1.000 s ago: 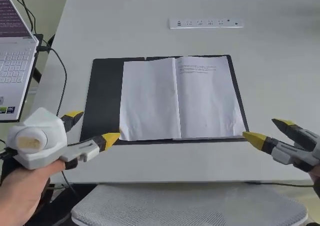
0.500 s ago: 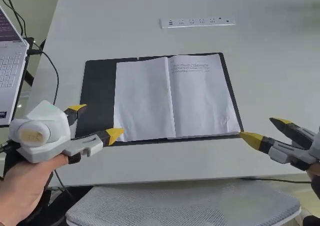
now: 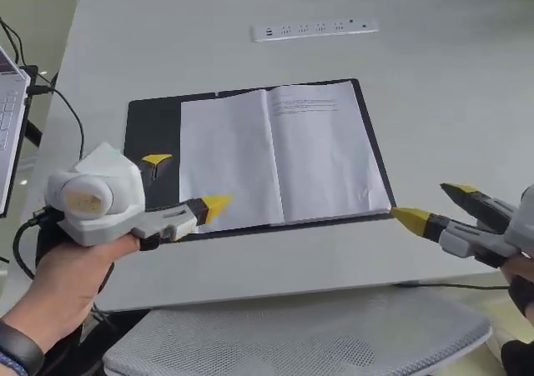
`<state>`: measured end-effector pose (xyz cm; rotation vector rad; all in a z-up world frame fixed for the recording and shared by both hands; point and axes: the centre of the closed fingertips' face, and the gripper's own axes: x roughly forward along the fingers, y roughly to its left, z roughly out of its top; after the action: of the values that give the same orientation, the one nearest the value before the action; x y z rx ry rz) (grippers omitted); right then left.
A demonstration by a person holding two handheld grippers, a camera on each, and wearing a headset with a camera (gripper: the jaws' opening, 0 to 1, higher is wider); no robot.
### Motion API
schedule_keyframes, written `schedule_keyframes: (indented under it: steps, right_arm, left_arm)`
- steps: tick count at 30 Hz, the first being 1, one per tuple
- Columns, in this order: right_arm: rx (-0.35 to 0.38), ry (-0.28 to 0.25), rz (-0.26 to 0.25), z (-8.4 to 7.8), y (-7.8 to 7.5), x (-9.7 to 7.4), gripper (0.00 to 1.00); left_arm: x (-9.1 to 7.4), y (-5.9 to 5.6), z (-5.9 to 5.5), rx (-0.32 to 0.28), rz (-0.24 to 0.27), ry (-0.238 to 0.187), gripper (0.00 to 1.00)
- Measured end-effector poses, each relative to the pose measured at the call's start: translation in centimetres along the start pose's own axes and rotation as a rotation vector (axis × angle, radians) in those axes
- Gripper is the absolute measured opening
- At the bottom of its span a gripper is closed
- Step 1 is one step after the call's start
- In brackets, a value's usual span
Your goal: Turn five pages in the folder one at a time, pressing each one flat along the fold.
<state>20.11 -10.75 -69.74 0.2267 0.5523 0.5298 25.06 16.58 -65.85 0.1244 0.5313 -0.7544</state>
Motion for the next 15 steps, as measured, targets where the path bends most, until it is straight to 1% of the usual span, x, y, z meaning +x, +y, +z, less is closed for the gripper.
schedule_keyframes:
  steps: [3, 7, 9, 14, 15]
  right_arm:
    - [0.001, -0.001, 0.000, -0.1, -0.1, -0.2, 0.71]
    - [0.003, -0.008, -0.001, -0.1, -0.2, -0.3, 0.71]
    - [0.003, -0.011, 0.000, 0.0, -0.3, -0.4, 0.70]
    - [0.003, -0.011, 0.003, -0.1, -0.3, -0.4, 0.70]
    - [0.003, -0.012, 0.005, -0.1, -0.2, -0.4, 0.70]
  left_arm:
    - [0.7, -0.7, 0.7, 0.012, -0.019, -0.005, 0.65]
    - [2.3, -1.9, 1.4, 0.034, -0.049, -0.007, 0.65]
    - [3.3, -2.8, 1.8, 0.045, -0.074, -0.005, 0.65]
    - [5.5, -4.5, 2.6, 0.071, -0.117, -0.003, 0.63]
    - [6.1, -5.1, 2.7, 0.077, -0.131, -0.002, 0.63]
